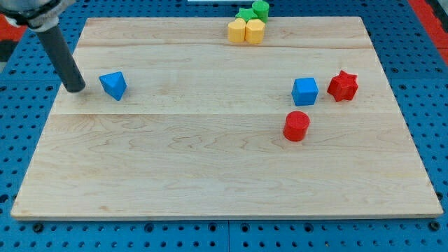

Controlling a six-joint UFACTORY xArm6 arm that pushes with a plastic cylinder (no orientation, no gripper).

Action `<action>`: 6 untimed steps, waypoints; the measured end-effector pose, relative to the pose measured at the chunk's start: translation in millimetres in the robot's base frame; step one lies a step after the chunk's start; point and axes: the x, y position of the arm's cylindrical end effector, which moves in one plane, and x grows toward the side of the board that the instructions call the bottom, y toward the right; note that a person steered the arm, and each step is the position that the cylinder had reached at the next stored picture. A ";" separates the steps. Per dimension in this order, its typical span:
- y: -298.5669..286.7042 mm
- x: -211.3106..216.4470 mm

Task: Push the blue triangle to the center of the board

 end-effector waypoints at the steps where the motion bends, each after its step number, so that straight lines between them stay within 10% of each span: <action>1: 30.6 12.0; 6: 90.8 -2.6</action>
